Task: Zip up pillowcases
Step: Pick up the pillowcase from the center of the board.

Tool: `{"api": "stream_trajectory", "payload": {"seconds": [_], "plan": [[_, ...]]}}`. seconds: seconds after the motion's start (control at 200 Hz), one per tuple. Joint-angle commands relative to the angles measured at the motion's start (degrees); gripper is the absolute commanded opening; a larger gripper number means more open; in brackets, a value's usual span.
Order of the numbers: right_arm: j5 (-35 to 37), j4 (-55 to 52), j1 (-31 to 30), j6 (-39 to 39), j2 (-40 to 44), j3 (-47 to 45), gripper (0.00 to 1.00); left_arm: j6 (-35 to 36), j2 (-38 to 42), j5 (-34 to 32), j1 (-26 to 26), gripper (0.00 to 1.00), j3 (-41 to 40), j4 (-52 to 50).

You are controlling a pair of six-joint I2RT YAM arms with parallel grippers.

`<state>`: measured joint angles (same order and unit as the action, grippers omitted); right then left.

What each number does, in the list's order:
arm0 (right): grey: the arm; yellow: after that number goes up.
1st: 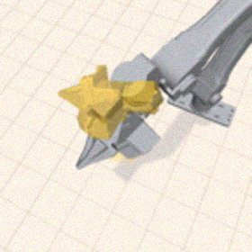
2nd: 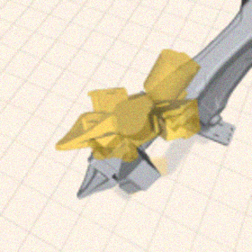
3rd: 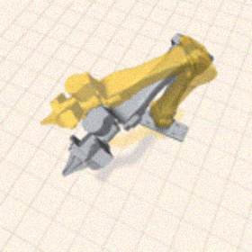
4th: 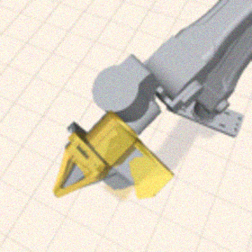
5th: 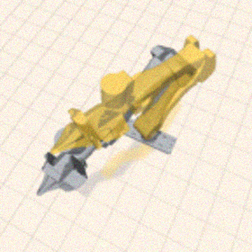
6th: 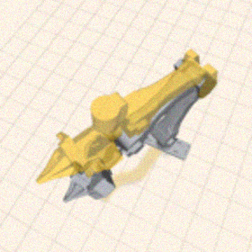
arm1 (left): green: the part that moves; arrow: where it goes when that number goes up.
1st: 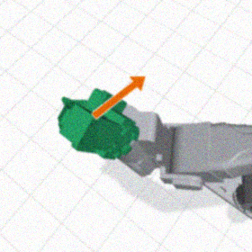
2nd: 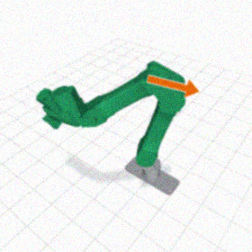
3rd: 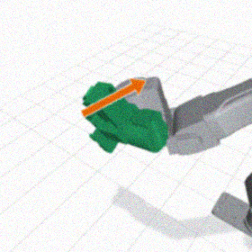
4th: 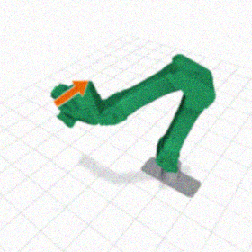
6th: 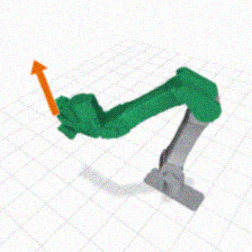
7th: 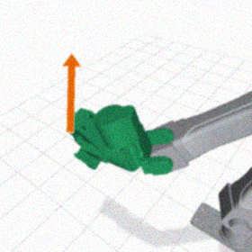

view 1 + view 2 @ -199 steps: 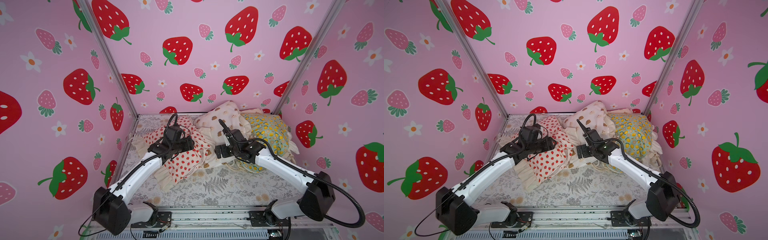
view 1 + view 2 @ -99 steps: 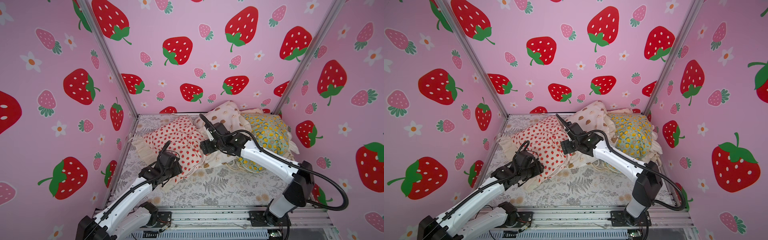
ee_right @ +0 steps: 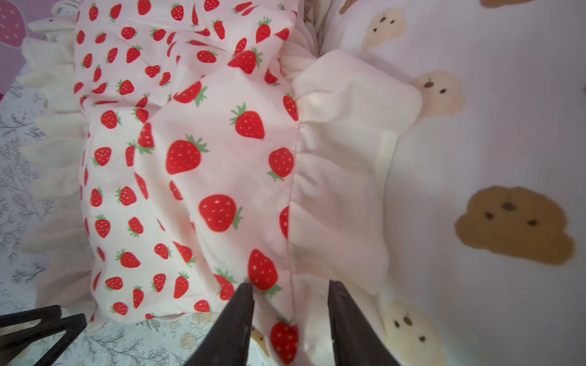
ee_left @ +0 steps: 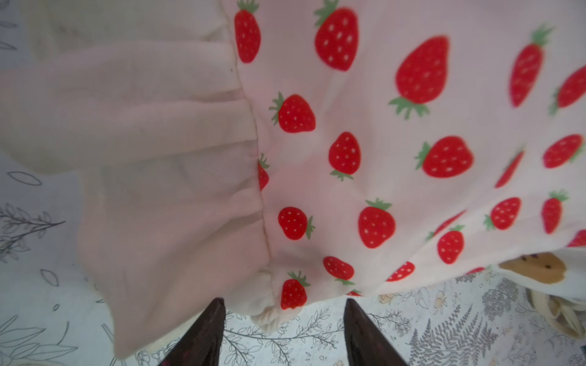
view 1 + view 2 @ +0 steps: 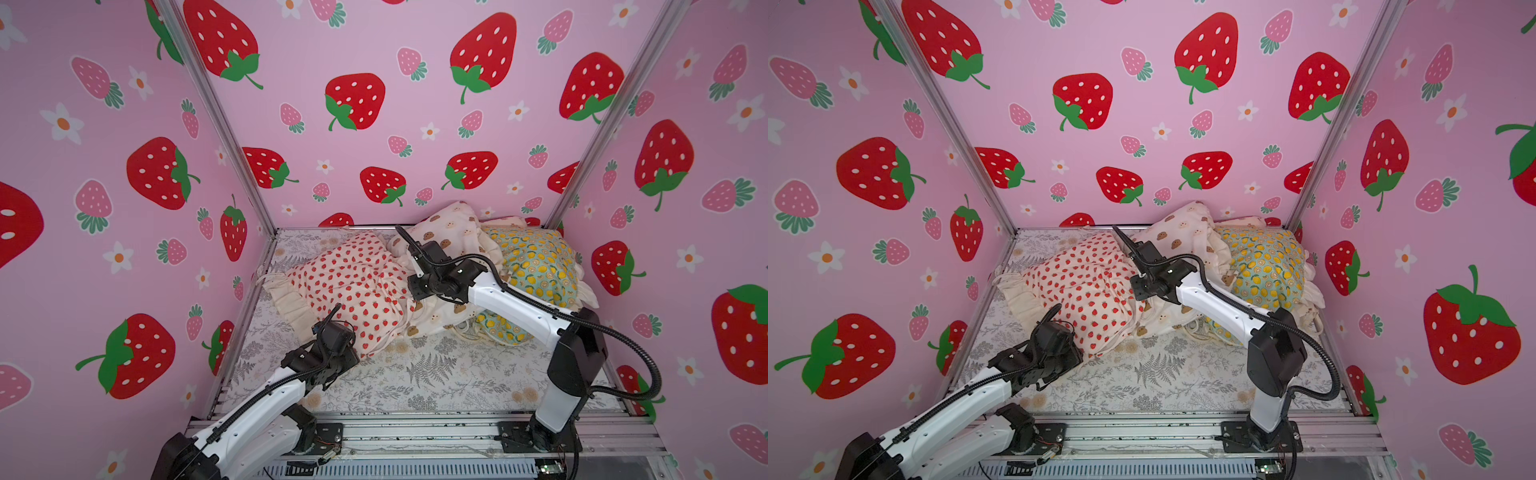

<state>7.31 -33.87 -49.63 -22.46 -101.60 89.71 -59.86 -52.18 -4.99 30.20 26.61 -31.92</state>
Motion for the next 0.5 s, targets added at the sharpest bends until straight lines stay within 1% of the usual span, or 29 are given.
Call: {"api": "stream_trajectory", "payload": {"seconds": [0.0, 0.09, 0.325, 0.495], "plan": [[0.12, 0.34, 0.86, -0.35, 0.85, -1.69, 0.35, -2.93, -0.97, -1.91, 1.19, 0.63, -0.80, 1.25], [-0.34, 0.88, 1.33, -0.81, 1.22, -2.80, 0.32, -3.84, -1.38, -2.65, 1.95, 0.63, -1.96, 3.09], [-1.22, 1.56, 1.40, -0.90, 1.63, -4.09, 0.32, -4.87, -4.80, -3.55, 2.06, 0.62, -3.77, 7.93], [-0.90, 1.78, 1.55, -1.05, 1.85, -4.92, 0.32, -5.88, -5.77, -5.01, 2.06, 0.55, -5.06, 10.37]]}}
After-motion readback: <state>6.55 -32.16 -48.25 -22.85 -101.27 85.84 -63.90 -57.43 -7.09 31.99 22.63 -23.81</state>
